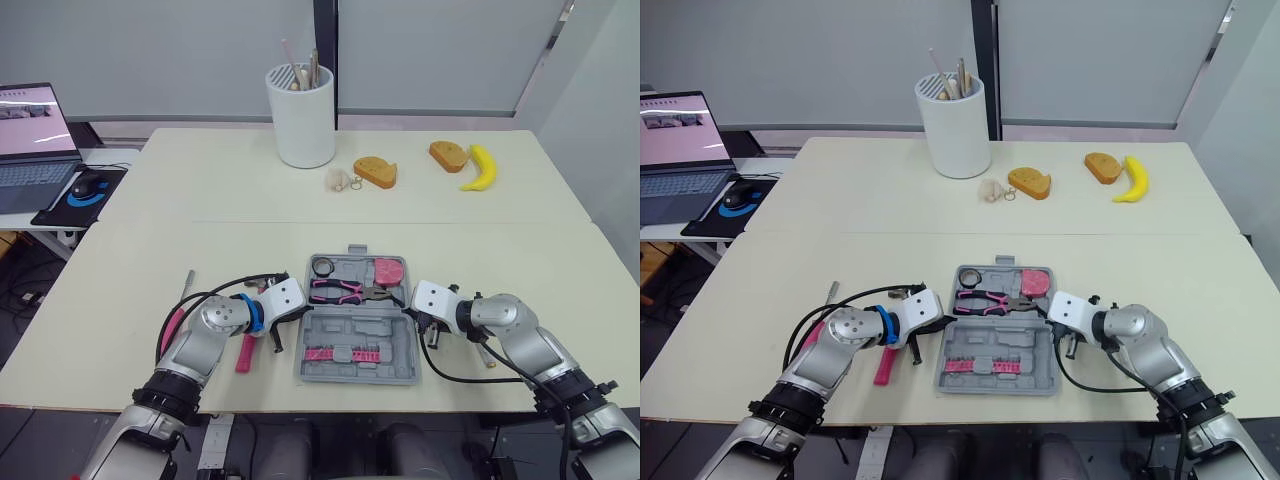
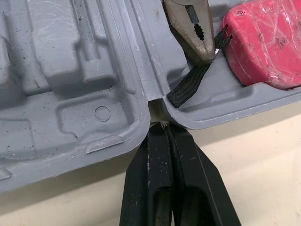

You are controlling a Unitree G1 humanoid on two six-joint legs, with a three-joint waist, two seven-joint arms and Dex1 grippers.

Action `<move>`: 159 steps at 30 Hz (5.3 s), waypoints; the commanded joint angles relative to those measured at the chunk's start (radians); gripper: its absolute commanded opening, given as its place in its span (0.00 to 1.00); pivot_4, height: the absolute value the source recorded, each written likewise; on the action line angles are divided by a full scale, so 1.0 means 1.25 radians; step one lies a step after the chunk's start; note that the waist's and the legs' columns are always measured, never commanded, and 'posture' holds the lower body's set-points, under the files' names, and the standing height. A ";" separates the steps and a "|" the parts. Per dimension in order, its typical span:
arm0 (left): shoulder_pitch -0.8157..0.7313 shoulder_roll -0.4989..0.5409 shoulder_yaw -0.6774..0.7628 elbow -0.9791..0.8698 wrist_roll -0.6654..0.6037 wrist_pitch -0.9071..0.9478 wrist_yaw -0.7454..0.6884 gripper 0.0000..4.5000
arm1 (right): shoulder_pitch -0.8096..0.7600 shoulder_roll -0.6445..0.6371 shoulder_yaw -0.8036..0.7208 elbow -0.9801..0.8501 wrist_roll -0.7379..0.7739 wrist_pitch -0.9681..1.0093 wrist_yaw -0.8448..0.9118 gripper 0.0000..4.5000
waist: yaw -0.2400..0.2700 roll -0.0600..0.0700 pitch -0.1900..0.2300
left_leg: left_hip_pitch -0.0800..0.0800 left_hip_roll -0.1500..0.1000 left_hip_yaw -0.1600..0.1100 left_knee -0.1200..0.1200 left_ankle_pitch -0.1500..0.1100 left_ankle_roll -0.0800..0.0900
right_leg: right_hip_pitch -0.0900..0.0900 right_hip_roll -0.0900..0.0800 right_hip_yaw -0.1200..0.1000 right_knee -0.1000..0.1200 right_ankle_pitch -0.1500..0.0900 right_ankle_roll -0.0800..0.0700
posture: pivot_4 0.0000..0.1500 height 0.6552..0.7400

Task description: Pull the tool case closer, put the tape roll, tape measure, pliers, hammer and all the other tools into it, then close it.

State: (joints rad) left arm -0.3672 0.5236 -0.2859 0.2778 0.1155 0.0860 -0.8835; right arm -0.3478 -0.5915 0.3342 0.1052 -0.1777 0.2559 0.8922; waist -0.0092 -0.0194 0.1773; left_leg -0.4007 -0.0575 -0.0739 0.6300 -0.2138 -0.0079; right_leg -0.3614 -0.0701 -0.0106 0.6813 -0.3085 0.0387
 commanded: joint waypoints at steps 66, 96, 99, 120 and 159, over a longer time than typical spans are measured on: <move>0.145 0.551 0.596 0.223 -0.388 0.223 -0.334 1.00 | 0.206 -0.411 -0.615 -0.168 0.518 0.372 0.232 0.99 | -0.012 0.000 0.002 | -0.013 0.002 0.002 -0.001 0.000 0.000 | -0.014 -0.003 0.001 -0.001 -0.001 -0.002 | 1.00 1.00; 0.213 0.534 0.608 0.114 -0.401 0.231 -0.309 1.00 | 0.228 -0.410 -0.588 -0.133 0.492 0.274 0.183 0.99 | -0.014 0.000 0.002 | -0.013 0.002 0.002 -0.001 0.000 0.000 | -0.014 -0.003 0.001 0.000 0.000 -0.001 | 1.00 1.00; 0.204 0.516 0.596 0.016 -0.426 0.265 -0.304 1.00 | 0.240 -0.421 -0.577 -0.126 0.470 0.244 0.189 0.99 | -0.014 0.000 0.002 | -0.013 0.002 0.002 -0.001 0.000 0.000 | -0.014 -0.003 0.001 0.000 0.000 -0.001 | 1.00 1.00; 0.032 0.193 0.163 -0.700 -0.635 0.469 -0.178 1.00 | 0.289 -0.466 -0.521 -0.271 0.458 0.228 0.259 0.99 | -0.017 0.001 0.002 | -0.011 0.003 0.002 0.004 0.000 0.000 | -0.009 0.002 0.001 0.000 0.001 0.001 | 1.00 1.00; 0.073 0.167 0.090 -0.664 -0.514 0.326 -0.157 1.00 | 0.341 0.003 -0.361 -0.273 0.333 0.400 -0.308 0.36 | -0.004 0.001 0.001 | -0.011 0.001 -0.001 0.006 0.000 0.001 | -0.007 0.001 0.001 0.000 0.001 0.001 | 1.00 1.00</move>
State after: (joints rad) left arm -0.2791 0.7391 -0.1707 -0.5407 -0.5237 0.4964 -1.0811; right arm 0.0676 -0.5924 -0.1171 -0.2280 0.2274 0.7494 0.5064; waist -0.0141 -0.0187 0.1788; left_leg -0.4149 -0.0561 -0.0747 0.6373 -0.2139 -0.0071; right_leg -0.3706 -0.0684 -0.0097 0.6814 -0.3073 0.0399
